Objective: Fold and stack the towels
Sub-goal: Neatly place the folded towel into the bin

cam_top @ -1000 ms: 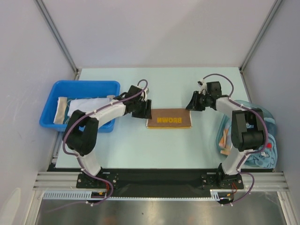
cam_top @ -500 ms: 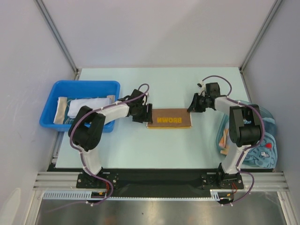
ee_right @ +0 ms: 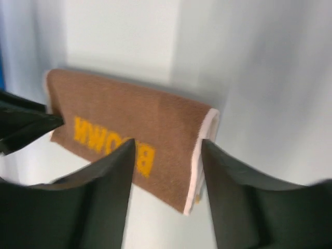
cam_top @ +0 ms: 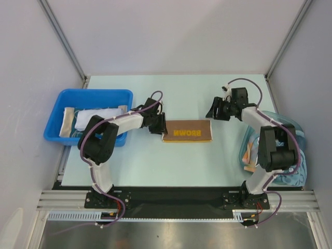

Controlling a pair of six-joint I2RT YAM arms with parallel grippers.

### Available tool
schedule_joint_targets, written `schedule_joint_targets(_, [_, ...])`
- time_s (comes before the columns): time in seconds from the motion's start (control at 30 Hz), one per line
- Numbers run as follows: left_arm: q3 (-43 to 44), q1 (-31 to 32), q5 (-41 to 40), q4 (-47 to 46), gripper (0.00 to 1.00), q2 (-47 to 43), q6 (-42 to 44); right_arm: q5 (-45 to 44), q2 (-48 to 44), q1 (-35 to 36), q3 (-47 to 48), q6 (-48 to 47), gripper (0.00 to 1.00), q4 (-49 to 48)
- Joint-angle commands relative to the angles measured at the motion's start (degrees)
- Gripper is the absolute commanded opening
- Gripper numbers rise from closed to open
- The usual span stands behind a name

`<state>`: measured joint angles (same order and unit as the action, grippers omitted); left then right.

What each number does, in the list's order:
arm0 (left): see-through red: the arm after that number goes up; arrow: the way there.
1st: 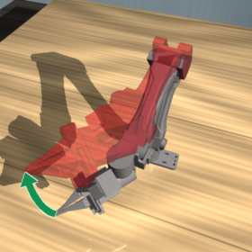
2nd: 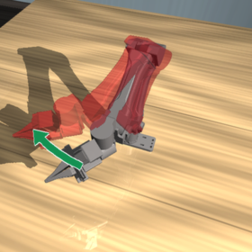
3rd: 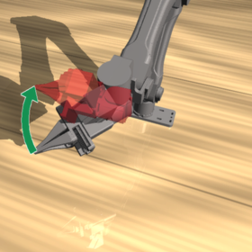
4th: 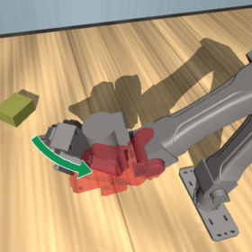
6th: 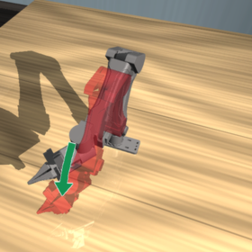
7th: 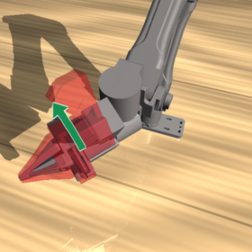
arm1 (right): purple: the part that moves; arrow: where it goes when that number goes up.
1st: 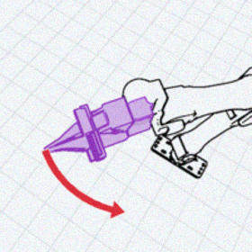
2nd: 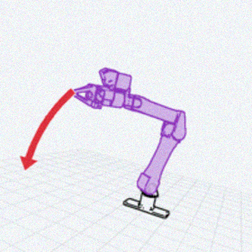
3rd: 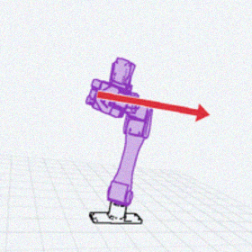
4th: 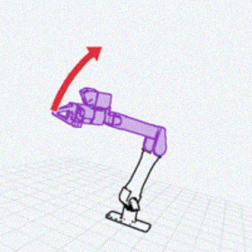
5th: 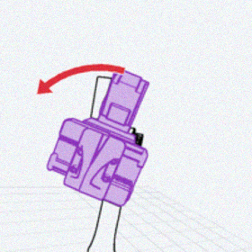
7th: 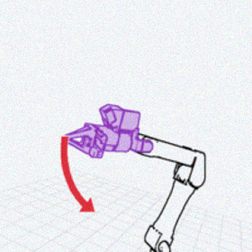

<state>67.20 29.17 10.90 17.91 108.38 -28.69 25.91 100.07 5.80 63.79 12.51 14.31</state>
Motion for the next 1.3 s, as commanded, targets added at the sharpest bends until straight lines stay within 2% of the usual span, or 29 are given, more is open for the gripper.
schedule_joint_targets(0.0, [-0.49,0.10,-2.18,2.74,0.40,2.10,-2.86,-0.86,-8.83,0.44,2.57,0.76,0.62,0.37])
schedule_joint_targets(0.03, [-0.49,0.36,-2.54,2.66,0.38,2.19,-3.13,-1.12,-9.97,0.61,2.74,0.85,0.88,0.63])
schedule_joint_targets(0.07, [-0.49,0.54,-2.89,2.57,0.35,2.36,-3.65,-1.21,-12.16,0.87,2.74,1.02,1.00,0.98])
schedule_joint_targets(0.23, [1.52,1.50,-3.69,3.35,0.25,5.26,-4.97,-0.42,-17.45,1.58,2.30,1.46,1.00,1.78])
schedule_joint_targets(0.43, [2.32,2.47,-2.72,3.88,0.00,7.72,-6.30,0.89,-21.06,1.84,2.13,0.67,1.00,2.92])
schedule_joint_targets(0.57, [4.52,2.91,-6.31,8.27,0.00,4.57,-4.71,1.34,-21.67,2.02,2.13,-0.12,1.00,4.41])
schedule_joint_targets(0.77, [8.30,3.00,-18.34,17.15,0.00,-2.11,-2.08,1.60,-23.78,2.02,1.07,-0.65,1.00,4.41])
schedule_joint_targets(1.07, [10.05,3.00,-22.93,21.20,0.00,-3.61,0.91,1.60,-24.31,1.40,1.16,-0.74,1.00,4.86])
schedule_joint_targets(1.27, [15.31,3.53,-29.51,27.94,0.00,-3.70,4.15,1.16,-24.57,1.23,1.07,-0.82,1.00,4.85])
